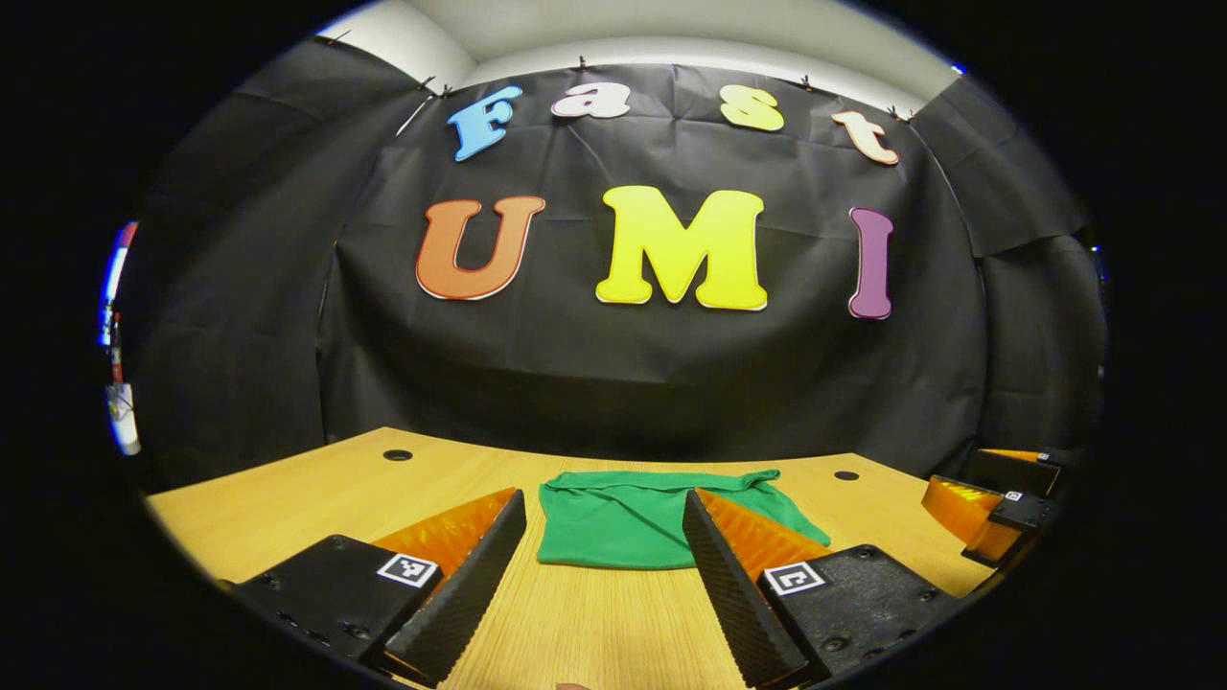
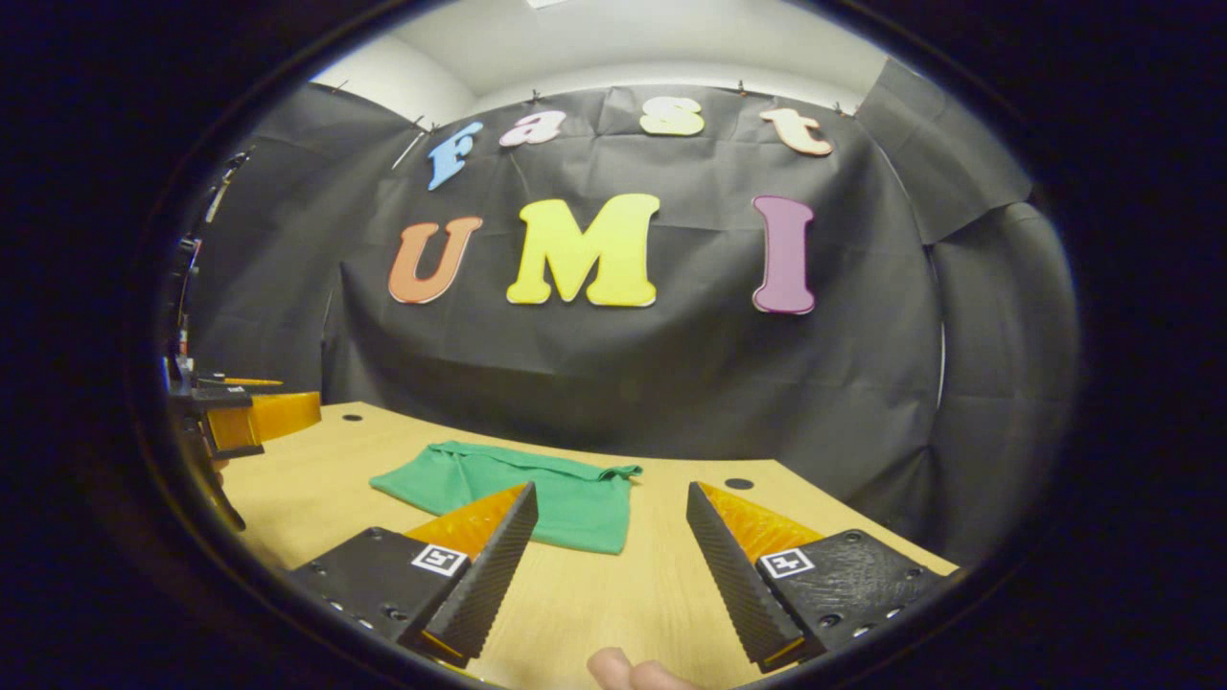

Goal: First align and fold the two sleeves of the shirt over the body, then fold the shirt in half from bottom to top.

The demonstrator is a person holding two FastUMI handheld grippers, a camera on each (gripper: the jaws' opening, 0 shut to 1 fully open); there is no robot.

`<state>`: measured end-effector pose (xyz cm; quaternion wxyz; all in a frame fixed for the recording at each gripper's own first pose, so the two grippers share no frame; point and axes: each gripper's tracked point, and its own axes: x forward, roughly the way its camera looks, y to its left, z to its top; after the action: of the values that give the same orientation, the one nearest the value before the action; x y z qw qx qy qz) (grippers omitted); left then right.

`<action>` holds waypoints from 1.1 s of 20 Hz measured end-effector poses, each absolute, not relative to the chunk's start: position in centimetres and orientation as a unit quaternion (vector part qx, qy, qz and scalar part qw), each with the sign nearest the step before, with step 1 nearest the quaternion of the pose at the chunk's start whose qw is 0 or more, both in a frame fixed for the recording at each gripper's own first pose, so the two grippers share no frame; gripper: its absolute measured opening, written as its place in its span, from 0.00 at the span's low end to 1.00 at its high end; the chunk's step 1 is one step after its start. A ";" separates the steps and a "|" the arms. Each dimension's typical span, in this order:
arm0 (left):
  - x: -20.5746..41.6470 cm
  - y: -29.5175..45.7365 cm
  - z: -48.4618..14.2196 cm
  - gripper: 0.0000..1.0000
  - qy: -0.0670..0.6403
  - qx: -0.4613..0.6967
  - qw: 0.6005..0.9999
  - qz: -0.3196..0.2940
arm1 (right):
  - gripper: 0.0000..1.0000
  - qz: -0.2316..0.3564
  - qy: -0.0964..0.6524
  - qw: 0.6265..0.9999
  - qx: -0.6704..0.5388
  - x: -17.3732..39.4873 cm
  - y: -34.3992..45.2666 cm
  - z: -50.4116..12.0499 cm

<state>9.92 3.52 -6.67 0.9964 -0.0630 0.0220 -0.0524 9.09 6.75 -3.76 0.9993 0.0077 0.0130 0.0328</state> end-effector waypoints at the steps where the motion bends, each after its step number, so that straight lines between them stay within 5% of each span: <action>1: 9.0 3.1 -5.8 1.00 0.024 -0.066 0.996 -0.057 | 0.96 0.023 0.018 1.000 0.010 8.0 5.9 -3.1; 4: 7.3 2.6 -4.4 1.00 0.041 -0.073 0.994 -0.072 | 0.95 -0.007 0.025 0.999 0.024 5.3 3.2 -0.9; 12: 2.9 1.5 -2.0 1.00 0.055 -0.099 0.990 -0.083 | 0.95 0.040 0.018 0.999 0.007 -0.9 4.7 2.1; 22: 2.7 1.3 -2.1 1.00 0.045 -0.091 0.991 -0.084 | 0.95 0.057 0.003 0.998 -0.015 -1.5 5.7 2.6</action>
<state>2.72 1.31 -2.06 0.9913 -0.0912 0.0450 -0.0837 -1.53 5.66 2.62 0.9983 -0.0151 0.0033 0.0567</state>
